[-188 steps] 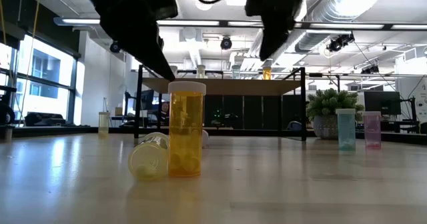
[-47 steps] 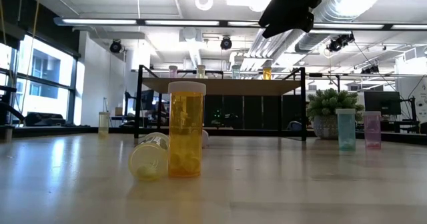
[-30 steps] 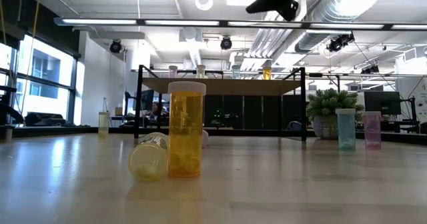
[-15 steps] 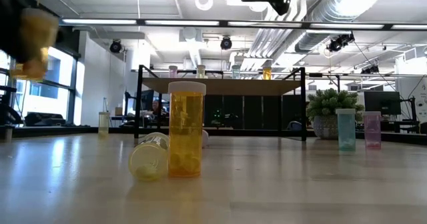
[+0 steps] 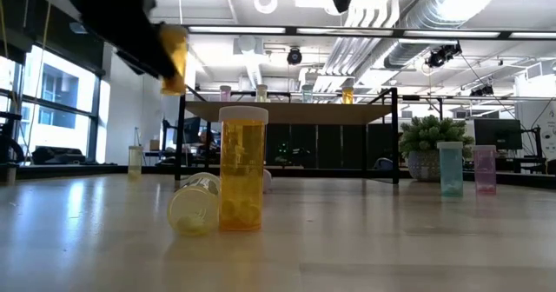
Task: Pick and place medicine bottles onto shelf by color
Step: Put the left orange pill bottle aligned with the other orange pill bottle on the shelf
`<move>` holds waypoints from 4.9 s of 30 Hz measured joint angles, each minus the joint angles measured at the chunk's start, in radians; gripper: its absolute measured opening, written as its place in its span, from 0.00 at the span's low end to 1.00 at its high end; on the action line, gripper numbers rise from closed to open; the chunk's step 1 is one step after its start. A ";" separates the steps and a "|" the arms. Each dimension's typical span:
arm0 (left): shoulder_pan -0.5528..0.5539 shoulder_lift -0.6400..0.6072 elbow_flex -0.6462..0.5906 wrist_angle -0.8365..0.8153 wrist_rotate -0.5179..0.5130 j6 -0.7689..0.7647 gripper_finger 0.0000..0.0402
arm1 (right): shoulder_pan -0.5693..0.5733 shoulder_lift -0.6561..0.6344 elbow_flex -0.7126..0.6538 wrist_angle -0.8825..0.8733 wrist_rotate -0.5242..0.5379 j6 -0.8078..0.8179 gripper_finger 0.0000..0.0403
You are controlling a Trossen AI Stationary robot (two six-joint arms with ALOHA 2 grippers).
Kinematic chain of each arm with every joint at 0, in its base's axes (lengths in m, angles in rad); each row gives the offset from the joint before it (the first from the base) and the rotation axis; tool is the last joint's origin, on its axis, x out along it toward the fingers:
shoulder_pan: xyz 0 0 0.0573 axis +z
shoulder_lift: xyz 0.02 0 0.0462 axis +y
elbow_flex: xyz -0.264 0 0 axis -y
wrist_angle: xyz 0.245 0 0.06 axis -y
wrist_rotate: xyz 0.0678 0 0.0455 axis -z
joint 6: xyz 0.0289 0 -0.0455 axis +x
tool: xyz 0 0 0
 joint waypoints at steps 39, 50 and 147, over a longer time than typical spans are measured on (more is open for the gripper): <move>0.331 0.001 0.000 0.098 0.097 0.285 0.23 | -0.216 0.320 0.000 0.434 -0.218 -0.135 0.53; 0.331 0.001 0.000 0.166 0.076 0.308 0.23 | -0.219 0.320 0.000 0.404 -0.245 -0.136 0.53; 0.396 -0.002 0.000 0.205 0.044 0.335 0.54 | -0.306 -0.147 0.035 -0.144 0.094 -0.273 0.28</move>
